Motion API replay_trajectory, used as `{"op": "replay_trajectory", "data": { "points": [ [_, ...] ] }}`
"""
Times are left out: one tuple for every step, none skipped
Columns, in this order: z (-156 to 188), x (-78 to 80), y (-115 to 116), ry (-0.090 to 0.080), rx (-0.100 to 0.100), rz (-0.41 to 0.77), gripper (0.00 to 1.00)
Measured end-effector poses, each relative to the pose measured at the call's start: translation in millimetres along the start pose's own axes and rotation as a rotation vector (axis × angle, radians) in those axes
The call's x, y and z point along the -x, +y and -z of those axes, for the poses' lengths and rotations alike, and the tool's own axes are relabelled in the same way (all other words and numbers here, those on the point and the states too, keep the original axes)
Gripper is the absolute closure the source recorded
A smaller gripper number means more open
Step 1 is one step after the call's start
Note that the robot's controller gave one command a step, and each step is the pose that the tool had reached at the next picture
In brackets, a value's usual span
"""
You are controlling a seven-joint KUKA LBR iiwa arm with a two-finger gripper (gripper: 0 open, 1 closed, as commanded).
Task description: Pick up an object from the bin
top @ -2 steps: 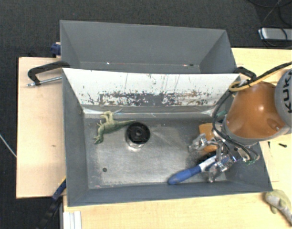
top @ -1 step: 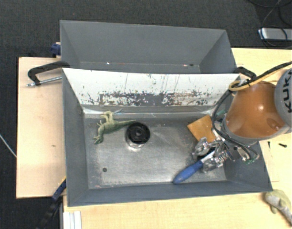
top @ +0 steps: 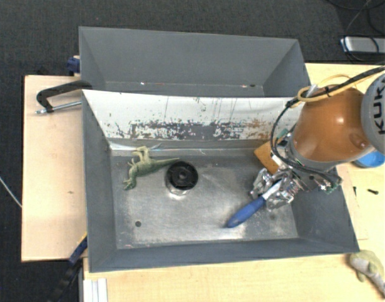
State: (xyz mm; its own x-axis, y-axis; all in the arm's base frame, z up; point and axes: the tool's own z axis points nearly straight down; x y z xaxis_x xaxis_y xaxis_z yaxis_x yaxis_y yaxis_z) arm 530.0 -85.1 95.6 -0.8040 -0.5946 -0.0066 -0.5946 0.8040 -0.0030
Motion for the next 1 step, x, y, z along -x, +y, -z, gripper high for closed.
{"op": "replay_trajectory", "data": {
  "points": [
    [146.2, 4.2, -9.3, -0.004, -0.006, 0.056, 1.00]
  ]
}}
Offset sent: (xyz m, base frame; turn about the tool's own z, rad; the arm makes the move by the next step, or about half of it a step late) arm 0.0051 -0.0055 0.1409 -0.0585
